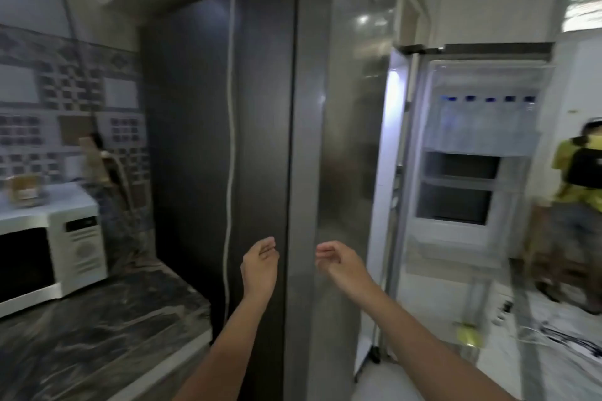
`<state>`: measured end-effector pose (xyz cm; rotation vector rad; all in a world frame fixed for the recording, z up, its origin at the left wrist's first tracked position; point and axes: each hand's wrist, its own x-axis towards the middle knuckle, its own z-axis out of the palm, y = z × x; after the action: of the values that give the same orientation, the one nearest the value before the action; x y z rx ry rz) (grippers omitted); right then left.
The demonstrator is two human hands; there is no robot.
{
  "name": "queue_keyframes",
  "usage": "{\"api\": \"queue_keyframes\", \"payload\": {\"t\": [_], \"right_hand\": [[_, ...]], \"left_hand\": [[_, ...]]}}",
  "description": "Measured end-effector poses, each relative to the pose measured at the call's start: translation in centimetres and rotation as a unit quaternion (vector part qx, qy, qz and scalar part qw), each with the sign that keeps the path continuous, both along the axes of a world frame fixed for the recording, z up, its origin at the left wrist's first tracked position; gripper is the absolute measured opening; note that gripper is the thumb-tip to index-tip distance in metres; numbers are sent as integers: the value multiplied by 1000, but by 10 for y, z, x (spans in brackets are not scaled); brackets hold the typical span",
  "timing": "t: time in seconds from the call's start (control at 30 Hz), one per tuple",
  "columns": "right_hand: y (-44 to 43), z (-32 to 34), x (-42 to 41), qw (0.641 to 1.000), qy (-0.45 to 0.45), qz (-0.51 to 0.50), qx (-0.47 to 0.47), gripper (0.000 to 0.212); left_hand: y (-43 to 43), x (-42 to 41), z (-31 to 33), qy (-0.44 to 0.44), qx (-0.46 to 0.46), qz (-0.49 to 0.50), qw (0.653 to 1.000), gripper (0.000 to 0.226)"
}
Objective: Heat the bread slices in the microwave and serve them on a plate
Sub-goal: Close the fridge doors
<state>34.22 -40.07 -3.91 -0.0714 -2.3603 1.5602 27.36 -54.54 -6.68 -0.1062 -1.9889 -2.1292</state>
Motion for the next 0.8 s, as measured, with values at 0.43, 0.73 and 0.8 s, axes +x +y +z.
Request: {"api": "queue_keyframes", "payload": {"t": [0.43,0.73,0.8], "right_hand": [[273,-14,90,966,-17,-253,-42,15],[420,-15,47,936,0,-345,-70,21],[458,-11,24,929,9,-363,-73,21]], "left_hand": [[284,33,0,55,-1,-156,986,30],[445,-34,10,68,-30,-240,968,28],[487,-61,18,69,-23,-261,963,29]]}}
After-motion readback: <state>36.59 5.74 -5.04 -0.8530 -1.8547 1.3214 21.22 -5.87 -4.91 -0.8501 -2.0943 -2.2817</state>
